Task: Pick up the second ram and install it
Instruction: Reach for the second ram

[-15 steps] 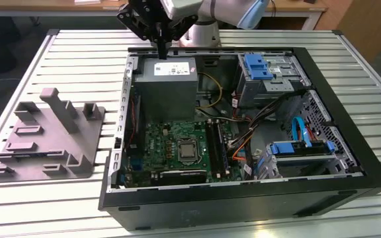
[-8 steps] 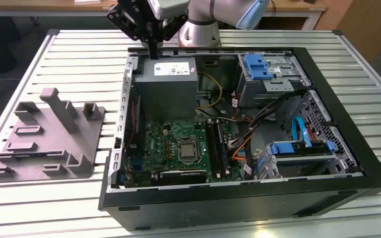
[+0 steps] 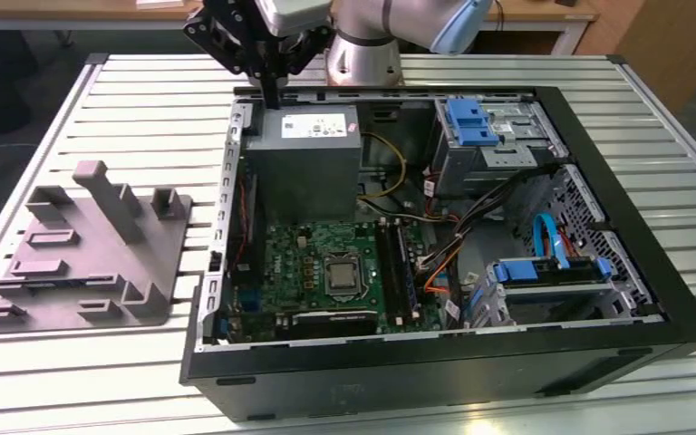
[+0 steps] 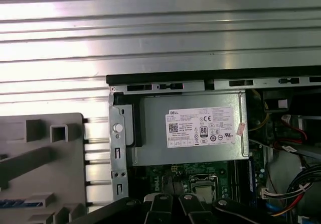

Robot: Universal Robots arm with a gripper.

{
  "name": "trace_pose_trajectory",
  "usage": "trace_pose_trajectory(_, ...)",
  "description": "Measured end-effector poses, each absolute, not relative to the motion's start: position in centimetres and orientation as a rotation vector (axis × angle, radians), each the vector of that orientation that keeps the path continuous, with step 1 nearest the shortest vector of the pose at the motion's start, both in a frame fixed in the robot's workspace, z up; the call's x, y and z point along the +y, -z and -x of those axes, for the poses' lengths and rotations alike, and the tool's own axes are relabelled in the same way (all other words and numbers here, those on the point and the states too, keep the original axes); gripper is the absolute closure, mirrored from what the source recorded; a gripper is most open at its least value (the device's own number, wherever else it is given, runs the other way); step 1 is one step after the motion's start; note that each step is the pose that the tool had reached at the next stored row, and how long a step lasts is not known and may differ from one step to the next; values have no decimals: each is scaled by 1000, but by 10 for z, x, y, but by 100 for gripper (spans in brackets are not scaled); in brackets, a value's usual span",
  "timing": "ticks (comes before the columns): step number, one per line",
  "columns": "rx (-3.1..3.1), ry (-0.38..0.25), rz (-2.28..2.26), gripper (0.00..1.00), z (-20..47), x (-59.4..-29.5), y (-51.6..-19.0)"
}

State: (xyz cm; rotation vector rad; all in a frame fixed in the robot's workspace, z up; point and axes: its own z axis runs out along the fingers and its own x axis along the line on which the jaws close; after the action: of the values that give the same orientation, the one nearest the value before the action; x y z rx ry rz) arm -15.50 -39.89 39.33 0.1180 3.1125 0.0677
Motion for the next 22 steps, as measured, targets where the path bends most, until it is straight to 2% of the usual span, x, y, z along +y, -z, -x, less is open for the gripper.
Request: trace_pose_trajectory(22, 3112, -68, -118, 90, 197, -399, -393)
